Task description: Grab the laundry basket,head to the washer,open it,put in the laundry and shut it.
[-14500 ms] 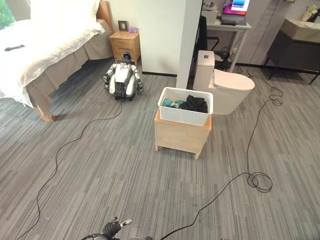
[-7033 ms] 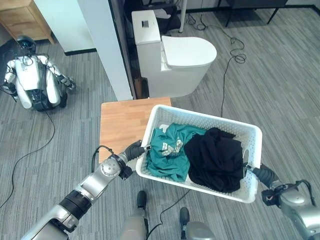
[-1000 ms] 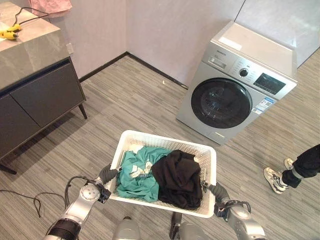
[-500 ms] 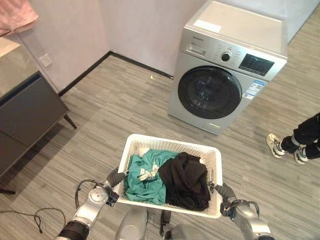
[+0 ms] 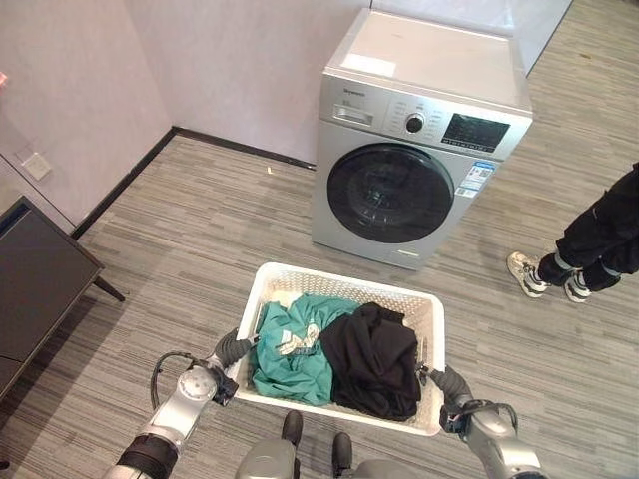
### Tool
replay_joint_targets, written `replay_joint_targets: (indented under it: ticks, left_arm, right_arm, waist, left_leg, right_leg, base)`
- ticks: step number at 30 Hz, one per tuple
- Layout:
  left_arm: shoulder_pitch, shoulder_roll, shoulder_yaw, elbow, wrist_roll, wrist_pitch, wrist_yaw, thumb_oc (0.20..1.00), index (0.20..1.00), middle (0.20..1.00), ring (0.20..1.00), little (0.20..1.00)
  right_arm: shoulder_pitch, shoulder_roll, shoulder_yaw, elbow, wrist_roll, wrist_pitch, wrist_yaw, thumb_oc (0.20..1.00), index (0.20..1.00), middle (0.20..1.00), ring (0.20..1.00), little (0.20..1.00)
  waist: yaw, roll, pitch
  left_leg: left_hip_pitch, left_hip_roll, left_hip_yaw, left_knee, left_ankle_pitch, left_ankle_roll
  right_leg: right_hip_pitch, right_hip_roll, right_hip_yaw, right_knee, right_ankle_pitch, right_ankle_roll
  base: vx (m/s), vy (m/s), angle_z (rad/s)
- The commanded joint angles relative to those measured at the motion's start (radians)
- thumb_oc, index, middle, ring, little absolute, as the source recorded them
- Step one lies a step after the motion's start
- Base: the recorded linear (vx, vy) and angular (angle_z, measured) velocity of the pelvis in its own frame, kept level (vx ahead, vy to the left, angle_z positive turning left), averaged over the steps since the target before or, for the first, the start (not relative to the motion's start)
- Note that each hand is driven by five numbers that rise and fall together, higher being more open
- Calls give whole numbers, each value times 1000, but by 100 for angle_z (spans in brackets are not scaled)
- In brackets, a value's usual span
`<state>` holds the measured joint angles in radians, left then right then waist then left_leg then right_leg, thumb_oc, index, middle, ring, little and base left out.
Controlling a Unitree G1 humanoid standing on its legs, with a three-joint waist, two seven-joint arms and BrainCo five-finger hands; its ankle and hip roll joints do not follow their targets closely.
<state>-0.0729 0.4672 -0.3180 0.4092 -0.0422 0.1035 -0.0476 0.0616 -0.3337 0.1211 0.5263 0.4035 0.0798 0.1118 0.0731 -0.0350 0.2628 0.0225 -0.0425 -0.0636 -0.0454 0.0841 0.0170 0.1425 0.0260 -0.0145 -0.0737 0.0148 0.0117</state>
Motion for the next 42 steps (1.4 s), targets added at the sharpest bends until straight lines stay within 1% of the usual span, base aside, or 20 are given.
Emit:
replay_joint_targets:
  ticks: [1,3,4,10,16,20,22,24,26,28,30,31,33,34,37,38,39,40,41,42]
  left_arm:
    - [-24,68,100,-30,-73,-71,29,200,200,200,200,200]
    - [-18,70,102,-29,-75,-71,28,200,200,200,200,200]
    - [44,-14,117,-243,60,-169,53,200,200,200,200,200]
    - [72,-16,128,-239,55,-165,52,200,200,200,200,200]
    - [93,-7,141,-234,48,-164,55,200,200,200,200,200]
    - [99,0,164,-239,31,-163,55,200,200,200,200,200]
    - [101,8,179,-251,20,-160,58,200,200,200,200,200]
    - [93,8,188,-256,18,-161,68,200,200,200,200,200]
    - [83,8,198,-262,20,-157,76,200,200,200,200,200]
    - [88,6,211,-275,23,-159,80,200,200,200,200,200]
    - [87,9,212,-272,26,-162,90,200,200,200,200,200]
    - [63,12,209,-259,27,-165,106,200,200,200,200,200]
    - [48,15,203,-249,33,-167,116,200,200,200,200,200]
    - [40,20,205,-247,43,-171,119,200,200,200,200,200]
    - [39,31,202,-243,51,-178,123,200,200,200,200,200]
    - [34,44,203,-235,58,-174,127,200,200,200,200,200]
    - [34,45,204,-235,58,-174,127,200,200,200,200,200]
    - [40,61,213,-245,59,-169,126,200,200,200,200,200]
    - [40,62,214,-246,59,-169,126,200,200,200,200,200]
    - [47,71,217,-254,62,-167,124,200,200,200,200,200]
  right_arm:
    - [51,-94,-117,-11,-6,-71,-28,200,200,200,200,200]
    - [51,-95,-112,-13,-12,-69,-25,200,200,200,200,200]
    - [55,-149,-73,-125,-214,-100,-88,200,200,200,200,200]
    - [52,-144,-76,-131,-219,-101,-89,200,200,200,200,200]
    - [71,-165,-131,-244,-227,-105,-108,200,200,200,200,200]
    - [76,-191,-160,-312,-237,-110,-123,200,200,200,200,200]
    - [90,-208,-179,-349,-258,-109,-137,200,200,200,200,200]
    - [89,-223,-186,-371,-263,-110,-144,200,200,200,200,200]
    - [80,-231,-196,-392,-276,-105,-152,200,200,200,200,200]
    - [76,-232,-201,-412,-288,-106,-150,200,200,200,200,200]
    - [57,-231,-192,-407,-292,-114,-153,200,200,200,200,200]
    - [18,-222,-172,-385,-291,-118,-173,200,200,200,200,200]
    - [-4,-217,-162,-375,-296,-118,-186,200,200,200,200,200]
    - [-20,-196,-149,-370,-300,-120,-188,200,200,200,200,200]
    - [-18,-174,-139,-370,-299,-124,-178,200,200,200,200,200]
    - [-22,-154,-121,-361,-305,-122,-165,200,200,200,200,200]
    - [-23,-153,-121,-361,-306,-122,-165,200,200,200,200,200]
    - [-21,-134,-117,-361,-312,-113,-155,200,200,200,200,200]
    - [-21,-134,-117,-361,-313,-113,-155,200,200,200,200,200]
    - [-17,-130,-119,-363,-313,-110,-150,200,200,200,200,200]
  waist:
    - [21,-5,-87]
    - [19,-5,-90]
    - [-93,46,-106]
    - [-88,44,-115]
    - [-96,36,-106]
    - [-98,14,-84]
    - [-83,6,-53]
    - [-79,-6,-41]
    - [-66,-14,-39]
    - [-44,-18,-45]
    - [-26,-12,-52]
    - [-3,-10,-48]
    - [3,-11,-46]
    - [6,-7,-70]
    - [10,-18,-95]
    - [15,-34,-111]
    - [19,-34,-112]
    - [12,-32,-114]
    - [14,-30,-115]
    - [1,-22,-104]
  left_leg:
    - [-25,40,-16,102,-116,-9]
    - [-17,41,-14,96,-119,-7]
    - [-44,158,169,32,-94,-83]
    - [-5,154,184,9,-94,-76]
    - [7,174,183,31,-96,-84]
    - [-40,228,177,208,-107,-95]
    - [-148,267,134,417,-8,-98]
    - [-208,246,105,530,-19,-70]
    - [-293,199,88,550,-44,-60]
    - [-321,137,65,447,-87,-52]
    - [-349,132,31,324,-46,-67]
    - [-368,135,1,192,21,-86]
    - [-374,137,-2,168,40,-96]
    - [-353,141,-8,166,39,-94]
    - [-354,117,0,223,3,-79]
    - [-323,89,32,251,-50,-42]
    - [-325,91,35,249,-46,-40]
    - [-269,74,58,248,-82,-9]
    - [-271,77,60,244,-76,-9]
    - [-239,77,68,235,-87,7]
  right_leg:
    - [-62,-80,-42,81,-31,91]
    - [-60,-83,-45,78,-31,94]
    - [-158,-162,-222,61,-24,77]
    - [-128,-166,-218,60,-26,83]
    - [-127,-142,-193,103,-57,67]
    - [-119,-97,-153,111,-80,37]
    - [-91,-62,-137,104,-88,6]
    - [-74,-50,-127,93,-101,-8]
    - [-65,-51,-121,86,-109,-6]
    - [-53,-46,-96,84,-124,3]
    - [-34,-31,-77,83,-144,8]
    - [-2,-27,-53,85,-167,11]
    - [13,-30,-44,86,-177,11]
    - [43,-42,-28,87,-196,26]
    - [61,-82,-16,119,-217,41]
    - [42,-116,-9,231,-194,68]
    - [36,-116,-5,234,-192,70]
    - [-32,-137,-4,415,-112,104]
    - [-38,-134,-1,417,-108,104]
    - [-85,-137,2,526,-45,117]
  base:
    - [0,0,0]
    - [42,28,-3]
    - [48,30,19]
    - [29,-2,5]
    - [24,-89,-9]
    - [26,-202,-19]
    - [27,-202,-21]
    - [99,-147,-15]
    - [163,-24,-34]
    - [243,84,-37]
    - [359,138,-45]
    - [344,113,-40]
    - [327,164,-55]
    - [459,308,-63]
    - [368,270,-48]
    - [266,217,-48]
    - [480,380,-63]
    - [197,177,-59]
    - [284,266,-64]
    - [204,289,-43]
